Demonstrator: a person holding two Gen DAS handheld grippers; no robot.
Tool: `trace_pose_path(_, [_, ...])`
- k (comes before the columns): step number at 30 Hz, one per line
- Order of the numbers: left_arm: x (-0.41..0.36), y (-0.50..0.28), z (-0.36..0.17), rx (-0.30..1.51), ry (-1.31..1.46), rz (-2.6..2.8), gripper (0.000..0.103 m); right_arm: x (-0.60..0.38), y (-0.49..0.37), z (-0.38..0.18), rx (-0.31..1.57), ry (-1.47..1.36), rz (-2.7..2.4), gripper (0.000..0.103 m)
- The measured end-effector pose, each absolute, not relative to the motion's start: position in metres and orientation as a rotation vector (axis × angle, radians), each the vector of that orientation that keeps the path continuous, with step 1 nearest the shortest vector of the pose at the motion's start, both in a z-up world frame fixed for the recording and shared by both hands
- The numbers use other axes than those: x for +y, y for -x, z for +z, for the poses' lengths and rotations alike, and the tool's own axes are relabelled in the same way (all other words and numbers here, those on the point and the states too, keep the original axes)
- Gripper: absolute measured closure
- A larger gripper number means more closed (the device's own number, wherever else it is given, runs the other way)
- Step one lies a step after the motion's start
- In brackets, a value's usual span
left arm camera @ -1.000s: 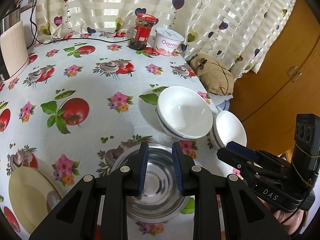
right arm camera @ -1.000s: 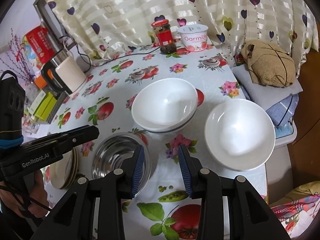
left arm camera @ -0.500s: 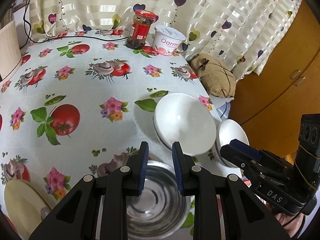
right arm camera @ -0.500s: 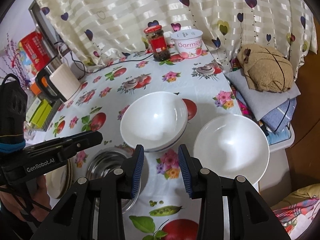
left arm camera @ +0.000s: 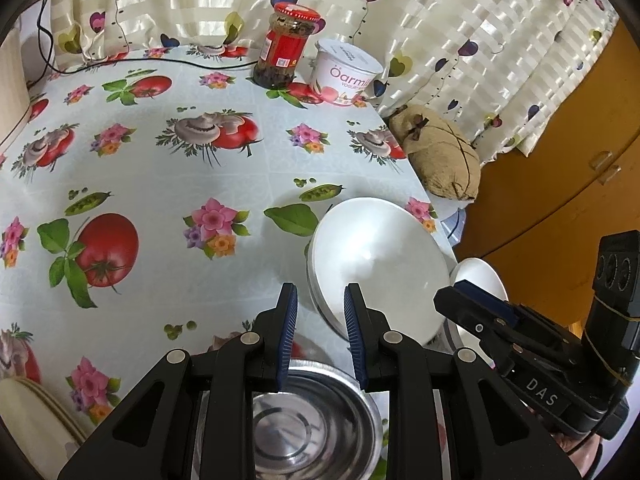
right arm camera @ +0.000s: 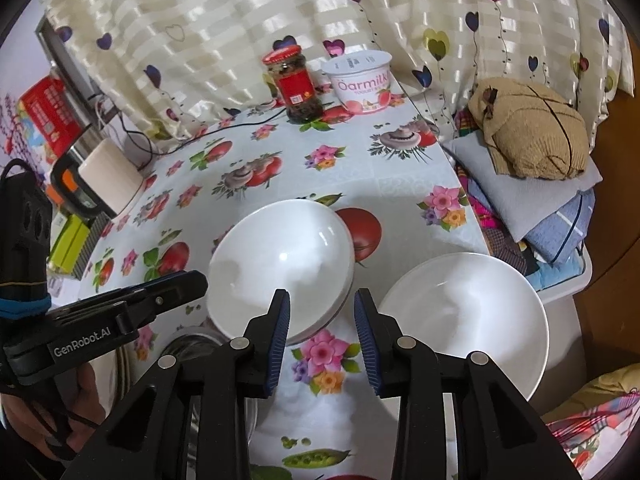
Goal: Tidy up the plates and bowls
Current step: 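Move both tools to the blue-rimmed white bowl and grip its rim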
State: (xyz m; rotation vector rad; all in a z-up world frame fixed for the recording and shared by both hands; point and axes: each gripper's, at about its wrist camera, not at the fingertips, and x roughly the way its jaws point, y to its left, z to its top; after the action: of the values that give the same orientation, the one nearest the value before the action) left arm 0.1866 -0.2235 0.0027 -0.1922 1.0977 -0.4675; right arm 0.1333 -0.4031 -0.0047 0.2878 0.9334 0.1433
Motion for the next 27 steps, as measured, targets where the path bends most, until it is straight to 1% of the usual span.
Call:
trace_pose_path(6, [-0.228,-0.191,-0.006,1.115,0.194,-0.473,0.078,-0.405,-0.142,-0.011,0.947,-0.294,0.146,0.079])
trace_pose_path(12, [-0.229,-0.194,-0.01,1.124,0.202,-0.477,0.078,-0.407,-0.146,-0.018,0.955,-0.316,0.141,0.084])
trace_pose_path(17, [-0.23,-0.196,-0.015,1.138,0.219,-0.484,0.078,-0.407,-0.147,-0.019,0.96,-0.315,0.14,0.084])
trace_pose_path(18, [-0.23,-0.196,-0.016,1.138,0.218,-0.485,0.081,-0.407,-0.148,-0.02,0.962,-0.318,0.14,0.084])
trace_pose_path(27, [-0.225,-0.192,-0.003,1.107,0.213,-0.474,0.081,-0.403,-0.149,-0.015,0.95,-0.312,0.147,0.084])
